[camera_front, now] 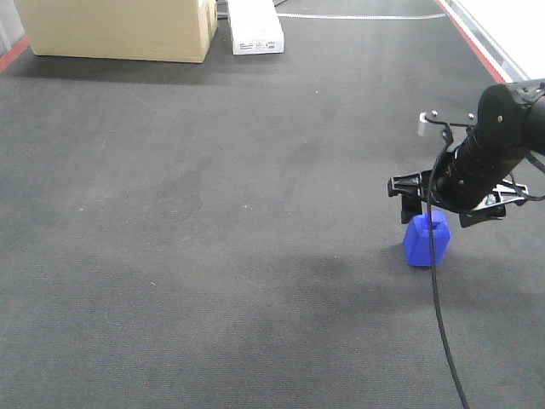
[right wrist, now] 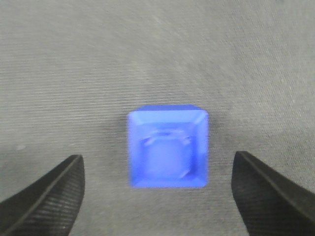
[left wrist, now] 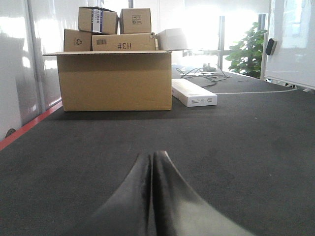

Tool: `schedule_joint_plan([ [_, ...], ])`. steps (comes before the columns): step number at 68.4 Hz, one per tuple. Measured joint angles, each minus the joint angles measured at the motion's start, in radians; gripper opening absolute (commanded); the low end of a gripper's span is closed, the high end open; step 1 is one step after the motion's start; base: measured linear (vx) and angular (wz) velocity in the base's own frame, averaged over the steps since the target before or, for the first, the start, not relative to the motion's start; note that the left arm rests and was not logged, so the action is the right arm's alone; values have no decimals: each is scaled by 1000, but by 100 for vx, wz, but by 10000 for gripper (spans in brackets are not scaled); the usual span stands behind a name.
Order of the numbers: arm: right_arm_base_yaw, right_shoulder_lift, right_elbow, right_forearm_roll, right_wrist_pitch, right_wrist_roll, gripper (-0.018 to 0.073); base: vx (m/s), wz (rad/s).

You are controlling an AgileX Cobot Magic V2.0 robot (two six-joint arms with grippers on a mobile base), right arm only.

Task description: Pour parts from conveyor to right shelf

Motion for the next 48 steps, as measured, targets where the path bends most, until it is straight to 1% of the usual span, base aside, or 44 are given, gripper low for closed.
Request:
schedule_joint_plan([
  [15, -4, 42, 0, 0, -5, -13, 541, 0, 0],
  [23, -4, 66, 0, 3, -6, -16, 496, 0, 0],
  [42, -5, 91, -1, -13, -11, -42, 279, 0, 0],
  [48, -6, 91, -1, -13, -12, -43, 199, 0, 0],
])
